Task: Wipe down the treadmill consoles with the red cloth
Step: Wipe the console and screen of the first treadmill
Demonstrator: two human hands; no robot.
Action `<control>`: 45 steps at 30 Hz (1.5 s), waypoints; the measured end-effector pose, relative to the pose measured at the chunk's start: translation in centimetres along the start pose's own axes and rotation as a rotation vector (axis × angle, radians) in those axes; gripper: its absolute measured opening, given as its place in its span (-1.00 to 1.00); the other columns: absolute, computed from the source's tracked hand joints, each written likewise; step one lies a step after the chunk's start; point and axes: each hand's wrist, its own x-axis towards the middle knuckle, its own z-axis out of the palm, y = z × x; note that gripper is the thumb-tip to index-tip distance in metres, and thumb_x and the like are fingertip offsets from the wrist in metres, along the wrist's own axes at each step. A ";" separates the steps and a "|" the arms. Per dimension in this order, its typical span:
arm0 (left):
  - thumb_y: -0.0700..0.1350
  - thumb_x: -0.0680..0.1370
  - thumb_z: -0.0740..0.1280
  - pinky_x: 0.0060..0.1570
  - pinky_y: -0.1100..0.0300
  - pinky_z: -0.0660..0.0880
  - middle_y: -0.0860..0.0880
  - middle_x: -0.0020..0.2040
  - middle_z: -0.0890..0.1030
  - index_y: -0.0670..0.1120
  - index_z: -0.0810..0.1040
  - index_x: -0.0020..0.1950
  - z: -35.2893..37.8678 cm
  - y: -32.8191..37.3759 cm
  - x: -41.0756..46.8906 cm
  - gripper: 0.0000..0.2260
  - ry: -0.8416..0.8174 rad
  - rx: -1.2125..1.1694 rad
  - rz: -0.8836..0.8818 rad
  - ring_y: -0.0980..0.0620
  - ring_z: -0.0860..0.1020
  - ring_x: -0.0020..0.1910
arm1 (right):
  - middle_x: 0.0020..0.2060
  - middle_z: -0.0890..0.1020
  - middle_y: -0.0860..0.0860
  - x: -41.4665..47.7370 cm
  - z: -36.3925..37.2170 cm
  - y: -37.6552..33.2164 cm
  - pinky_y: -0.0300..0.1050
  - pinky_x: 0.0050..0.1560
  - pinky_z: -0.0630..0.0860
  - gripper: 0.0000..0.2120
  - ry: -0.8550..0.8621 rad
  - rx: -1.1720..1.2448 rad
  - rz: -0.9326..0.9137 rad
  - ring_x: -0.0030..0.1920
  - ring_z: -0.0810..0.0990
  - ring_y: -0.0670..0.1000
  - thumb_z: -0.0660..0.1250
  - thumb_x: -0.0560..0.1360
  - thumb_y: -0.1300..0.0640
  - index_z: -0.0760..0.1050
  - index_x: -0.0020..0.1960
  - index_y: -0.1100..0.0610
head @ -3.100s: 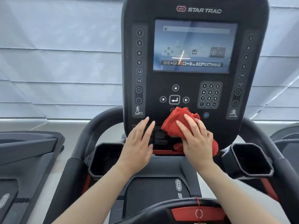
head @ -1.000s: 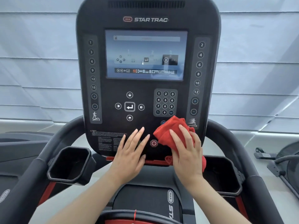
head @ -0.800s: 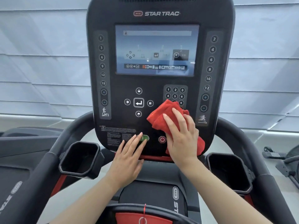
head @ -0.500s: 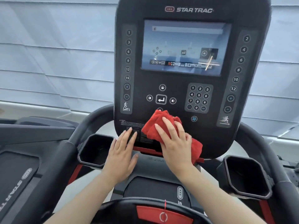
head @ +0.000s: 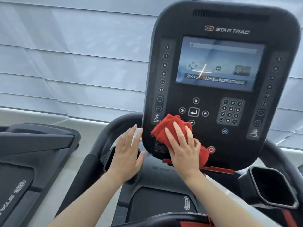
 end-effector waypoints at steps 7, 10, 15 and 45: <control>0.11 0.51 0.05 0.40 -0.06 -0.05 0.01 0.52 -0.04 0.01 -0.03 0.52 -0.6 -2.3 1.7 -0.40 -0.004 -0.073 0.078 -0.02 -0.03 0.49 | 0.43 0.25 -0.02 2.5 0.4 -3.5 0.17 0.01 0.46 -0.37 0.005 -0.002 0.007 0.38 0.25 0.17 0.46 0.37 0.13 0.33 0.38 -0.07; 0.12 0.51 0.03 0.41 -0.06 -0.08 0.03 0.52 -0.06 0.03 -0.06 0.52 -0.8 -3.3 2.4 -0.40 -0.010 -0.092 0.106 -0.01 -0.06 0.50 | 0.42 0.25 -0.03 2.1 0.8 -4.5 0.14 -0.05 0.47 -0.40 0.010 -0.013 0.052 0.35 0.29 0.16 0.45 0.39 0.08 0.33 0.38 -0.08; 0.12 0.52 0.00 0.42 -0.06 -0.09 0.02 0.52 -0.07 0.03 -0.07 0.51 -0.6 -4.4 2.8 -0.41 -0.039 -0.112 0.145 -0.01 -0.06 0.50 | 0.40 0.26 -0.04 1.7 0.8 -4.0 0.11 -0.11 0.51 -0.55 0.000 -0.030 0.031 0.31 0.30 0.14 0.22 0.48 0.01 0.30 0.36 -0.09; 0.08 0.53 0.07 0.38 -0.04 0.12 -0.12 0.48 0.16 -0.09 0.11 0.48 -3.3 6.0 -3.4 -0.45 0.085 -0.060 0.165 -0.12 0.19 0.44 | 0.34 0.38 -0.09 -4.4 -10.9 -0.8 -0.14 0.38 0.20 -0.62 0.025 0.621 0.336 0.33 0.33 -0.01 0.28 0.53 0.10 0.38 0.34 0.00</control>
